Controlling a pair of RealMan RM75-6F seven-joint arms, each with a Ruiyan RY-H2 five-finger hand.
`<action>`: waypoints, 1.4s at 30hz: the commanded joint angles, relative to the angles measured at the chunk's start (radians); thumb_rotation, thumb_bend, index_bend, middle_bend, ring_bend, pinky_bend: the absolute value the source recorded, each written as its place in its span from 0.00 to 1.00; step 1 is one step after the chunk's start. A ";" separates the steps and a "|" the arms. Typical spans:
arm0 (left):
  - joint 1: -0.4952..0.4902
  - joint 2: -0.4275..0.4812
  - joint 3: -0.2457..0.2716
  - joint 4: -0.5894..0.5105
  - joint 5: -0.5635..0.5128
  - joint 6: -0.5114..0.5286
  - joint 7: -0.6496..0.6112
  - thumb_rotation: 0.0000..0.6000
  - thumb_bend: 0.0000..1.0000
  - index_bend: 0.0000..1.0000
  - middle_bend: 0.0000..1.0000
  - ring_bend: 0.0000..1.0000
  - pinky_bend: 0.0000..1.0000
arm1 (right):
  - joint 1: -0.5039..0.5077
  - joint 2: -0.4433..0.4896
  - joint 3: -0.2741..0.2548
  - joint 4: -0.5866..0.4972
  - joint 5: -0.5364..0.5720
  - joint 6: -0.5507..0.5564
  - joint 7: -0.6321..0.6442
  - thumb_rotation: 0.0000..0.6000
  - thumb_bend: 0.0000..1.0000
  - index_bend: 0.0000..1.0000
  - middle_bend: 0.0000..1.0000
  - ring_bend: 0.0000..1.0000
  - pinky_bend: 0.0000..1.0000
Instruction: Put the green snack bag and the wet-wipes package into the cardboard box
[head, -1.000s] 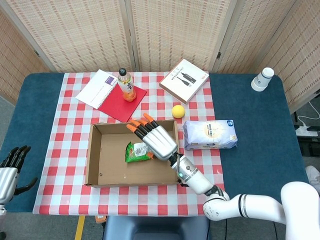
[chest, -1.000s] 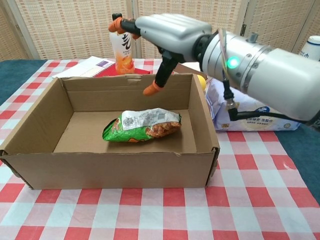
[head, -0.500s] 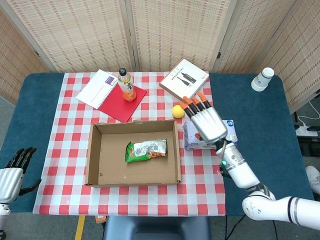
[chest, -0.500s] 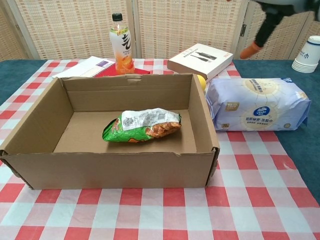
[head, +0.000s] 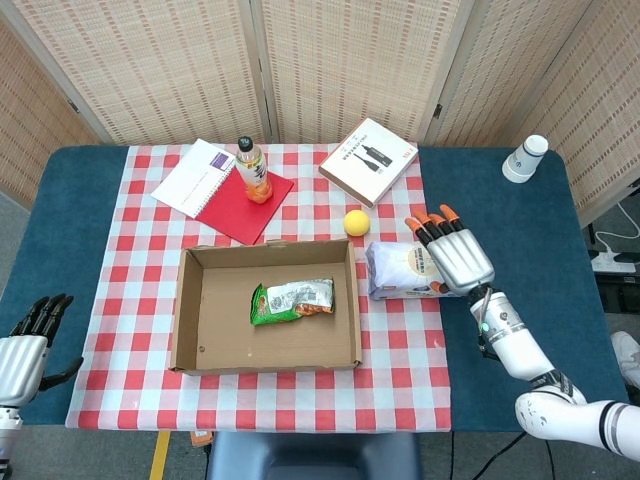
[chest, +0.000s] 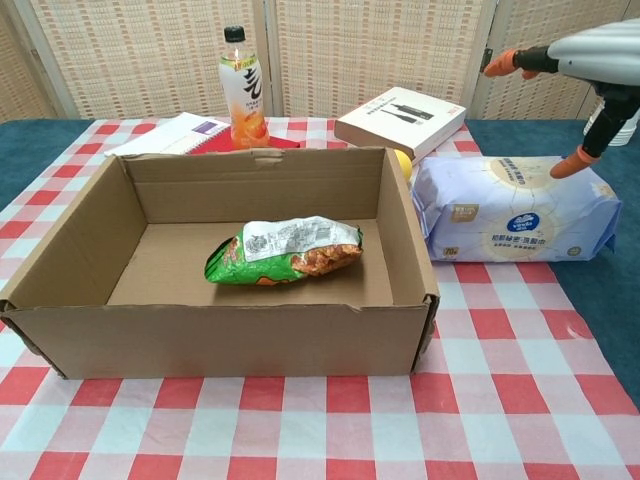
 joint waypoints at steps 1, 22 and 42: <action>0.001 0.000 0.000 0.001 0.000 0.001 -0.002 1.00 0.24 0.06 0.03 0.00 0.23 | 0.000 -0.032 -0.016 0.054 0.009 -0.028 0.033 1.00 0.00 0.00 0.00 0.00 0.02; 0.002 -0.003 -0.002 0.012 0.003 0.011 -0.018 1.00 0.24 0.05 0.03 0.00 0.22 | 0.038 -0.129 -0.037 0.199 0.041 -0.111 0.074 1.00 0.00 0.00 0.00 0.00 0.00; 0.002 -0.001 -0.005 0.016 -0.003 0.007 -0.034 1.00 0.24 0.07 0.03 0.00 0.22 | 0.080 -0.212 -0.061 0.344 0.120 -0.210 0.075 1.00 0.00 0.01 0.00 0.00 0.00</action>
